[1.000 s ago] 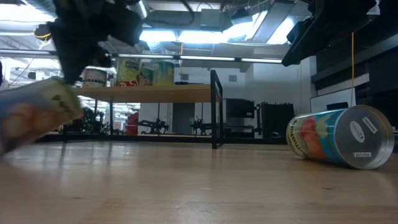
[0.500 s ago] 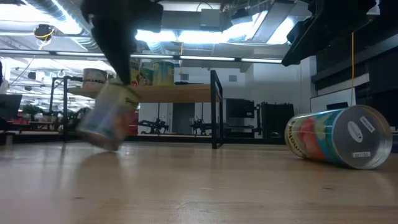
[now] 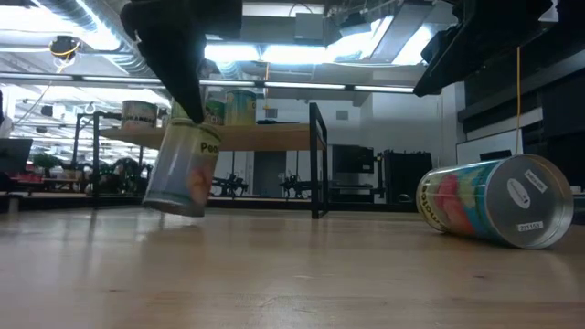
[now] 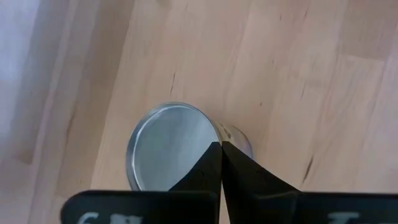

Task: Pick and place cans onto a shelf
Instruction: Put the canned peaches on the shelf aligned with the other yellow canned carrot

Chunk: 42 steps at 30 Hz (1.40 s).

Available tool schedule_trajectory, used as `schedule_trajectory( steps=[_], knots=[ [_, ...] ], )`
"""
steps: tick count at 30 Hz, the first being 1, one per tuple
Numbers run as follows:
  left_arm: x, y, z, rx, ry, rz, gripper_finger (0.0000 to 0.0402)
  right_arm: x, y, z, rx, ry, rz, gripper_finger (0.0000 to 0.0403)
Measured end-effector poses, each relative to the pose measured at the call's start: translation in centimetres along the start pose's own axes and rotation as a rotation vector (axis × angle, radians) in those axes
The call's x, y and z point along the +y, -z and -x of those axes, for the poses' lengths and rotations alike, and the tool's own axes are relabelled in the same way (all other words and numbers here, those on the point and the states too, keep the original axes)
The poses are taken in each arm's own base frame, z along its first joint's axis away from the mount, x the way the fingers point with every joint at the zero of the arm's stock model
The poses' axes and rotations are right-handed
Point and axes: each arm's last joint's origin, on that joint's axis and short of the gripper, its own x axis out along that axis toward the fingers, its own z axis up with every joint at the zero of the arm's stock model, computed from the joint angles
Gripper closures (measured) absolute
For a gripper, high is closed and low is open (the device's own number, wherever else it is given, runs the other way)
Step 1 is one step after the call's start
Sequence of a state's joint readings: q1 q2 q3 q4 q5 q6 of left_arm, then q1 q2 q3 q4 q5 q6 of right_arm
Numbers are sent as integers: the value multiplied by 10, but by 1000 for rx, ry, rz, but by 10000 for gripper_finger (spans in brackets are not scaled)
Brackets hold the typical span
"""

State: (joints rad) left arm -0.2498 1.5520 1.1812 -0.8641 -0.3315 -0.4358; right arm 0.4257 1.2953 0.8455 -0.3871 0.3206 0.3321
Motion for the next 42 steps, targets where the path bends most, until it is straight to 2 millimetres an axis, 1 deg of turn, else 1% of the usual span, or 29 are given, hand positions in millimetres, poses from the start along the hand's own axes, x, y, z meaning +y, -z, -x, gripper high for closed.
schedule_trajectory(
  steps=[8,12,18,23,28,33,42],
  knots=[
    [-1,0,0,6,11,-1,401,0,0,0,-1,0,-2,196],
    [-2,1,0,22,42,-2,400,0,0,0,-1,0,-2,196],
    [-3,2,0,49,101,-3,367,0,0,0,-1,0,-1,196],
    [-3,2,0,51,105,-3,333,0,0,0,-1,0,-2,196],
    [-4,2,0,63,131,-3,310,0,0,0,-1,0,-1,196],
    [-8,4,1,110,230,-3,296,0,0,0,-1,0,-2,196],
    [-10,7,2,125,237,-41,288,0,0,0,0,-1,-2,196]
  ],
)
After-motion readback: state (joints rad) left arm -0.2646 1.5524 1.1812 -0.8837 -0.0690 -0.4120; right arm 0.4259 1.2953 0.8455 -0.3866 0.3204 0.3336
